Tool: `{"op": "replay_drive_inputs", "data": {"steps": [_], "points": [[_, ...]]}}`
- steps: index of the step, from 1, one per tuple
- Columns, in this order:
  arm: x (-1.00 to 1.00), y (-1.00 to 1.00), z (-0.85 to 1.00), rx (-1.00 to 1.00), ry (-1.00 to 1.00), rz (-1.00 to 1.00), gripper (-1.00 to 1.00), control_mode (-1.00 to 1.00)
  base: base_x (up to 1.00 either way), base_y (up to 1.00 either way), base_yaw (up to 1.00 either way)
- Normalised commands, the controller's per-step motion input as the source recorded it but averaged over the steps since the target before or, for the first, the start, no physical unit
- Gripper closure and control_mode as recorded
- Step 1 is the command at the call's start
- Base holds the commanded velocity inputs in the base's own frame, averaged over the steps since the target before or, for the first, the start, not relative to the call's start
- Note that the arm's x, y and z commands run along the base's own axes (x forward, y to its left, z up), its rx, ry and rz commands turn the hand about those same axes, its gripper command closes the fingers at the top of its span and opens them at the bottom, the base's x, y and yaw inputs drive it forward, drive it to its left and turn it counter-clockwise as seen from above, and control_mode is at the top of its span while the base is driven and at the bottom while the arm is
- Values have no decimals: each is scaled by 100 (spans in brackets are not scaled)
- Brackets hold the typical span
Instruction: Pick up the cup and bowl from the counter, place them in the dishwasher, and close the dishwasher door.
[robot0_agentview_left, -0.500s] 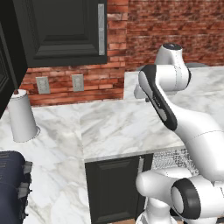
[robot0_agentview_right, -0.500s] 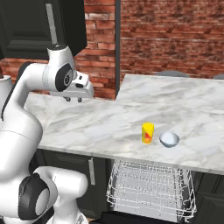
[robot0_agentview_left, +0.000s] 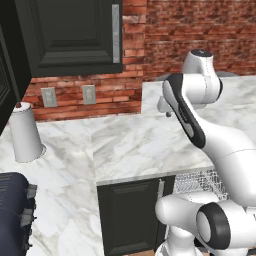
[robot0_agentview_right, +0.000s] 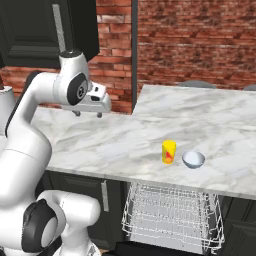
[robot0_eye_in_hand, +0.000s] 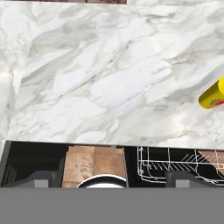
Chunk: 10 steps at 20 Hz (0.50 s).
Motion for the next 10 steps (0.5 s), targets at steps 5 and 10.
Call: {"op": "replay_drive_inputs", "data": {"steps": [5,10], "points": [[0,-24,-8,0,0,0,-100,-100,0,0,0],[0,-24,-17,0,0,0,-100,-100,0,0,0]]}}
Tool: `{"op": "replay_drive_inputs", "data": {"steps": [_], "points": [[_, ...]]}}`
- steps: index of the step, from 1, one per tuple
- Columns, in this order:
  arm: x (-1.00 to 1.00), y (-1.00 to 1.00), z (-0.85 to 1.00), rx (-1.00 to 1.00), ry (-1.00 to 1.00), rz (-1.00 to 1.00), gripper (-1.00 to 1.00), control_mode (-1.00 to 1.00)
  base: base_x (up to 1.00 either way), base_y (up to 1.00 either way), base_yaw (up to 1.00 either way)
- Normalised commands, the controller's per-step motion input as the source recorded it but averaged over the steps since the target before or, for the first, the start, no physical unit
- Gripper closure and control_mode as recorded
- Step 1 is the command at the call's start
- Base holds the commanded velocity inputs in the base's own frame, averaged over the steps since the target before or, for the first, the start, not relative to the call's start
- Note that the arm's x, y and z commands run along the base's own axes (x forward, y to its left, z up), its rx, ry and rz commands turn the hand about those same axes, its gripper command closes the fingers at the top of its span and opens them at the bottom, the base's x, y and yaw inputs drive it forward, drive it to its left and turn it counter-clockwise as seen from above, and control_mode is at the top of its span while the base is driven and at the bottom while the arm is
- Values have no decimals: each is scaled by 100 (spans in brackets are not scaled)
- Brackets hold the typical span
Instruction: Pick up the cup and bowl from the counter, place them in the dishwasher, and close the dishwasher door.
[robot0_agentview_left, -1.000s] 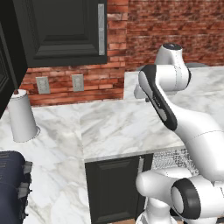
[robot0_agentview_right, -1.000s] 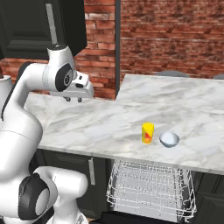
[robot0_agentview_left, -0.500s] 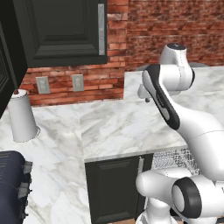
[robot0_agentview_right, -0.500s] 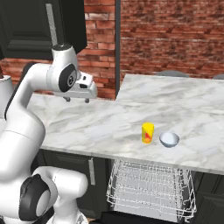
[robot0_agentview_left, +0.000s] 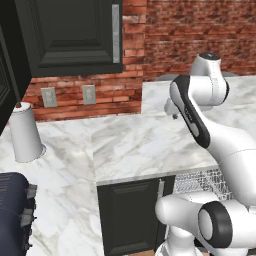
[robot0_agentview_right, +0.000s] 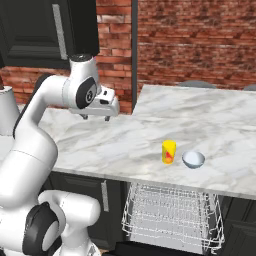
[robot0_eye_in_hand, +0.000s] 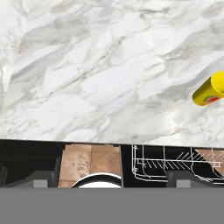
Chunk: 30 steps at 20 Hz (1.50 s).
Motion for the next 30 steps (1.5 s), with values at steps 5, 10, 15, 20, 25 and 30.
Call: {"op": "replay_drive_inputs", "data": {"steps": [5,10,15,20,25,30], "points": [[0,-27,-20,0,0,0,-100,-100,0,0,0],[1,-27,-19,0,0,0,-100,-100,0,0,0],[0,-28,-20,0,0,0,-100,-100,0,0,0],[6,-27,-19,0,0,0,-100,-100,0,0,0],[21,-24,-23,0,0,0,-100,-100,0,0,0],[28,-25,-27,0,1,0,-100,-100,0,0,0]]}}
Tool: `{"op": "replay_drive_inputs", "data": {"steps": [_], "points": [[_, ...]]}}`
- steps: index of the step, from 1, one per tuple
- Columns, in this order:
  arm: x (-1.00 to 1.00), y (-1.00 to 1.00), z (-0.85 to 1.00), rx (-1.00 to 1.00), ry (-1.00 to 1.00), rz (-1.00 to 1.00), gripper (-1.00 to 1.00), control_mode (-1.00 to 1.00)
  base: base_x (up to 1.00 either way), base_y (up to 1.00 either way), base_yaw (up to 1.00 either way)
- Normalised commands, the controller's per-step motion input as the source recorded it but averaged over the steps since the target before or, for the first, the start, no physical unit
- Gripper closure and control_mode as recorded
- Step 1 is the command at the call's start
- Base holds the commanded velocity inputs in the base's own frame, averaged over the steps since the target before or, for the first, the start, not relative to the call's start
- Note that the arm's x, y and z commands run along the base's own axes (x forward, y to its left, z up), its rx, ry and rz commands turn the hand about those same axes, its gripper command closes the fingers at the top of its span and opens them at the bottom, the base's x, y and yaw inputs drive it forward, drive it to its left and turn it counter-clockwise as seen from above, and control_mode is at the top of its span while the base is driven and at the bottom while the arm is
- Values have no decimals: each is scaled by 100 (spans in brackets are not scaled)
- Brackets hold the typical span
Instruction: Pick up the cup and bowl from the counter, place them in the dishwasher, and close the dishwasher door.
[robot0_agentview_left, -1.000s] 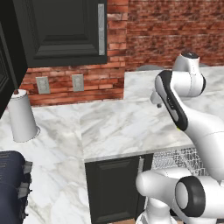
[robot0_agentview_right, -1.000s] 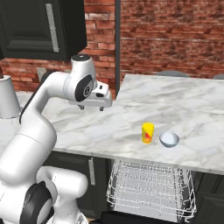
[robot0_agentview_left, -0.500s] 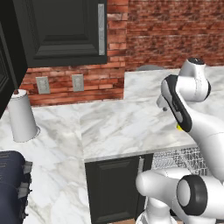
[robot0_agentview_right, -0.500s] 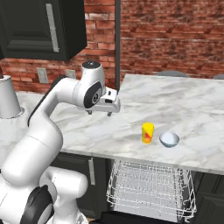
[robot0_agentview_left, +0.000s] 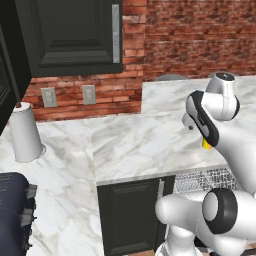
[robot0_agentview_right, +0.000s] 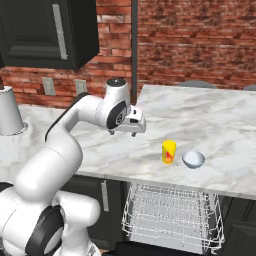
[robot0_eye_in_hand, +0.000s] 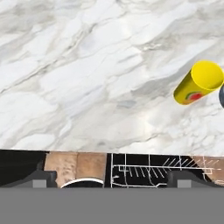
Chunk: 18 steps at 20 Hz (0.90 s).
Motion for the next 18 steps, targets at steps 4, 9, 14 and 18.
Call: {"op": "replay_drive_inputs", "data": {"steps": [4,9,14,18], "points": [[29,-28,-26,0,1,0,-100,-100,0,0,0],[24,-30,-22,0,0,0,-100,-100,0,0,0],[27,-31,-22,0,1,0,-100,-100,0,0,0],[33,-32,-25,0,1,0,-100,-100,0,0,0]]}}
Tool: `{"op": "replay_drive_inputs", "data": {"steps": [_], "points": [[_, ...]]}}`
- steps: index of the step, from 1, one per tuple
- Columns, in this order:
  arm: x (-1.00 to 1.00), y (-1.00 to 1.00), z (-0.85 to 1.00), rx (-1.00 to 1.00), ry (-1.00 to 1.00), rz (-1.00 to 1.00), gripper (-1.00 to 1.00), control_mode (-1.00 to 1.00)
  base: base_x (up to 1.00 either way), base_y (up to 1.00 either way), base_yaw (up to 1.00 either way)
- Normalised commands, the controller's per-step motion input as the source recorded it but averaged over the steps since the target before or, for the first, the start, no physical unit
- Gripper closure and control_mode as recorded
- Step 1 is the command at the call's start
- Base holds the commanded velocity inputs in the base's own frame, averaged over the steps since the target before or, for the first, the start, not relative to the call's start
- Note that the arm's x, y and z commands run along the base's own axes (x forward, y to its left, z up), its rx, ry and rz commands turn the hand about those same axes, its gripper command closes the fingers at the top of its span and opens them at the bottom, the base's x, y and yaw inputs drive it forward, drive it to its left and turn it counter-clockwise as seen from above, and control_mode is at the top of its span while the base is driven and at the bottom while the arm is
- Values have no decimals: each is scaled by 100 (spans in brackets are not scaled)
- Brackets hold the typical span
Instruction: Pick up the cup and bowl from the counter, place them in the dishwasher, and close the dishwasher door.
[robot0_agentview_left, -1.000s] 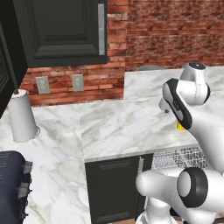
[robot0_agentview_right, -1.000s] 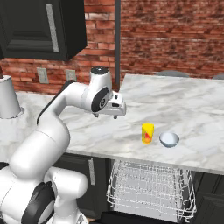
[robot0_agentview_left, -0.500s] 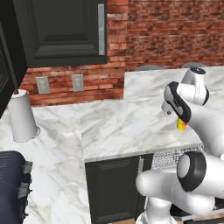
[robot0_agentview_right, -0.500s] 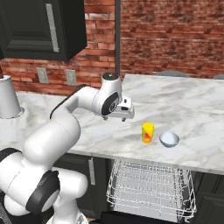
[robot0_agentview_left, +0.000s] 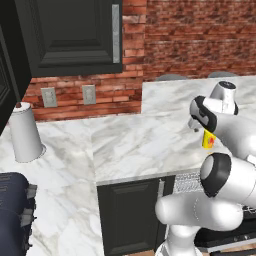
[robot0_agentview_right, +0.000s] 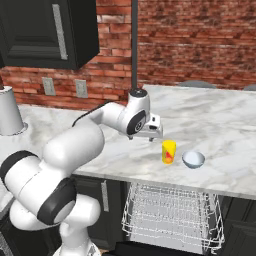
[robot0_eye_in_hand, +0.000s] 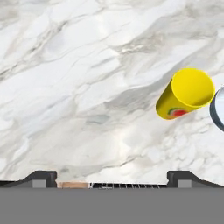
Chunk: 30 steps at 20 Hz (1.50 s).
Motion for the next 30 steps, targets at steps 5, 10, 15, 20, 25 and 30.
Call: {"op": "replay_drive_inputs", "data": {"steps": [5,10,15,20,25,30], "points": [[31,-31,-24,0,1,0,-100,-100,0,0,0],[33,-29,-25,0,2,0,-100,-100,0,0,0],[32,-26,-27,0,2,0,-100,-100,0,0,0],[38,-23,-27,0,1,0,-100,-100,0,0,0],[42,-25,-25,0,1,0,-100,-100,0,0,0],[42,-26,-23,0,2,0,-100,-100,0,0,0]]}}
